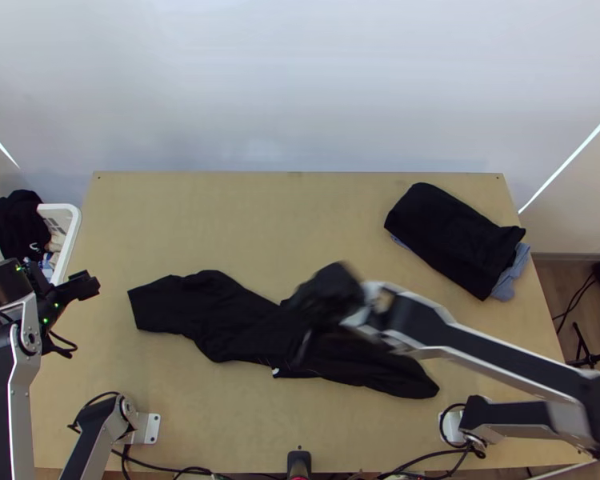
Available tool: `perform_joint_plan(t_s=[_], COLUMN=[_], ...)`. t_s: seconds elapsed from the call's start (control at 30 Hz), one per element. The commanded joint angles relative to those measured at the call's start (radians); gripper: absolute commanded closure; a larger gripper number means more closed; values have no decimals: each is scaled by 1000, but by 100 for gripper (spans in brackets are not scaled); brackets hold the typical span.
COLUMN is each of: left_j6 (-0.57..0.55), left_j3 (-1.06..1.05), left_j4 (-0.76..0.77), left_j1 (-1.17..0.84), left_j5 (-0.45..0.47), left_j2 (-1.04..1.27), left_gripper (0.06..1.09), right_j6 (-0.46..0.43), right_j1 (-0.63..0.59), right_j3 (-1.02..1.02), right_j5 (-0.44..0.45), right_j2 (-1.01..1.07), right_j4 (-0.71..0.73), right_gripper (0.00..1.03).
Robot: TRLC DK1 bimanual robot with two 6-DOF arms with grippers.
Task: Fold the t-shirt
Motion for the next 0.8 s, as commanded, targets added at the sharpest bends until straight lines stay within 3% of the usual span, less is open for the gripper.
perform_joint_plan(t_s=[0.0,0.17,0.33,0.63,0.7,0.77], left_j6=[4,4,-5,-16,-16,-16], left_j3=[-25,-45,-60,-62,-62,-62], left_j4=[56,76,101,113,113,113], left_j1=[43,56,56,48,48,48], left_j5=[-1,1,2,2,2,2], left_j2=[0,2,3,25,25,28], left_gripper=[10,10,10,10,10,10], right_j6=[-180,-278,-304,-274,-266,-201], right_j1=[180,184,183,180,175,167], right_j3=[85,91,114,134,132,128], right_j5=[-2,14,27,29,27,27], right_j2=[263,381,441,509,518,515], right_j4=[37,167,211,236,236,242], right_gripper=[7,24,25,26,48,60])
